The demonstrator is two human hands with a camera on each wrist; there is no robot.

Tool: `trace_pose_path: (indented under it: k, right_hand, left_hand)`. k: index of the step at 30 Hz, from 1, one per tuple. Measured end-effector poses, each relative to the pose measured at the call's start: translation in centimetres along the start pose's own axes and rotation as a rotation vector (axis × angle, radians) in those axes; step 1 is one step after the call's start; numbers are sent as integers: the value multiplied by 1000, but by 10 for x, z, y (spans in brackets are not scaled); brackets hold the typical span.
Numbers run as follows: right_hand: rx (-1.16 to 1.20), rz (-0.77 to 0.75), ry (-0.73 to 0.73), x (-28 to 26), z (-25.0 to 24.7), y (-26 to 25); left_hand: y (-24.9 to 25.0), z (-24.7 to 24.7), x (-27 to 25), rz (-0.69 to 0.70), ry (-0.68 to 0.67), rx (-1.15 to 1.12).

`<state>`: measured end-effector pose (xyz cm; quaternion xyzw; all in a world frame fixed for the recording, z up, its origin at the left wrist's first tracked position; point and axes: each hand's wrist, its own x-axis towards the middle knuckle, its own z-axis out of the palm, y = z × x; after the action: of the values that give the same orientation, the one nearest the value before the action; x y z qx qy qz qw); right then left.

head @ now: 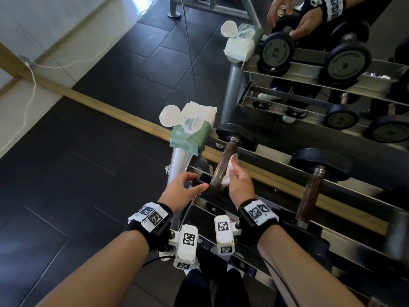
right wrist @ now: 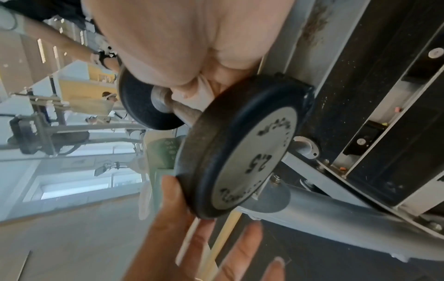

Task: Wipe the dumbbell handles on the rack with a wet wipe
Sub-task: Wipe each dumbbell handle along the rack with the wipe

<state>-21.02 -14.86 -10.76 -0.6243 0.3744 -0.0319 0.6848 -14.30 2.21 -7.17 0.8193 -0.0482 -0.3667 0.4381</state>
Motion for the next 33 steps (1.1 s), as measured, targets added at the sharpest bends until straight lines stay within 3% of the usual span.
trace_pose_path:
  k: [5, 9, 12, 15, 23, 30, 33]
  right_hand:
    - [98, 63, 29, 21, -9, -9]
    - [101, 32, 96, 32, -8, -22]
    - [-74, -65, 21, 6, -3, -12]
    - [-130, -66, -80, -19, -2, 1]
    - [32, -42, -25, 5, -14, -21]
    - [-222, -79, -160, -23, -22, 0]
    - [-126, -46, 29, -12, -33, -8]
  left_hand:
    - [0, -1, 1, -7, -3, 19]
    - [-1, -1, 1, -5, 1, 14]
    - [-1, 0, 1, 1, -1, -25]
    - [-2, 0, 2, 6, -2, -38]
    - [-2, 1, 2, 3, 1, -68]
    - [-1, 3, 2, 3, 12, -62]
    - [-1, 4, 1, 0, 12, -68]
